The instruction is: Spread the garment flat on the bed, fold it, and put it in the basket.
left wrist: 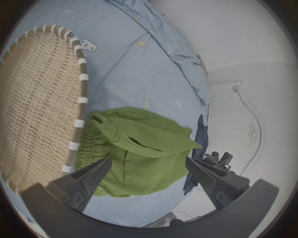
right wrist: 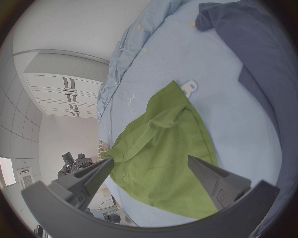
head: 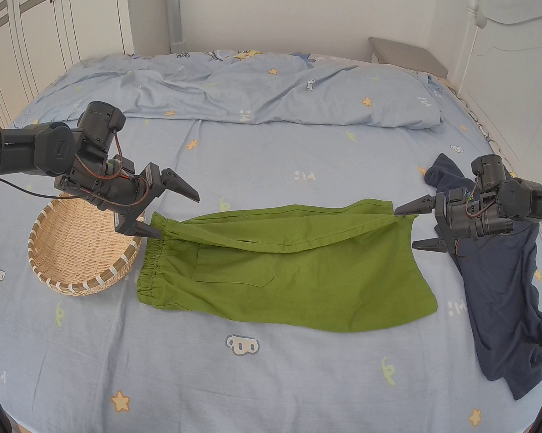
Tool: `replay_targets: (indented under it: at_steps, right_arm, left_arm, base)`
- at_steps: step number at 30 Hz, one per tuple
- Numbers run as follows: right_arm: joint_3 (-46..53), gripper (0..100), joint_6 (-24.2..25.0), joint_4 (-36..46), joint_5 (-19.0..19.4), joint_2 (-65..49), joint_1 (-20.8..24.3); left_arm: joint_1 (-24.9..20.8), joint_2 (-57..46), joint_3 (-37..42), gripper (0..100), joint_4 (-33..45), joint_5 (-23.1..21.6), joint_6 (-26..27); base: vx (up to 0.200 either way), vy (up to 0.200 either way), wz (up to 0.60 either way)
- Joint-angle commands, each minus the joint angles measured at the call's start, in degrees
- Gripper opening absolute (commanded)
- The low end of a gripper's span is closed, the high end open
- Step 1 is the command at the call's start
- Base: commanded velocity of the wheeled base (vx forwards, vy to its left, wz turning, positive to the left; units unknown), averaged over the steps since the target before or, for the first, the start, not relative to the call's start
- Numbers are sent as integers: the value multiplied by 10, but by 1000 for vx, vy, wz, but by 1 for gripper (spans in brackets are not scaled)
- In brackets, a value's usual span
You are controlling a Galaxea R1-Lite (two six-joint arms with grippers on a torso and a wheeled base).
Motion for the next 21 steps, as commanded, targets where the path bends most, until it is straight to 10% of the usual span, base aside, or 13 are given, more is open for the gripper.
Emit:
replay_targets:
  at_steps: [1, 21]
  right_arm:
    - [63, 100, 1, -20, 20, -47, -8]
    - [93, 100, 0, -36, 33, -80, -13]
  left_arm:
    - [-37, 22, 1, 100, -2, 29, -1]
    - [-36, 159, -170, 100, -55, 58, -60]
  base:
    - [0, 0, 0]
    - [0, 0, 0]
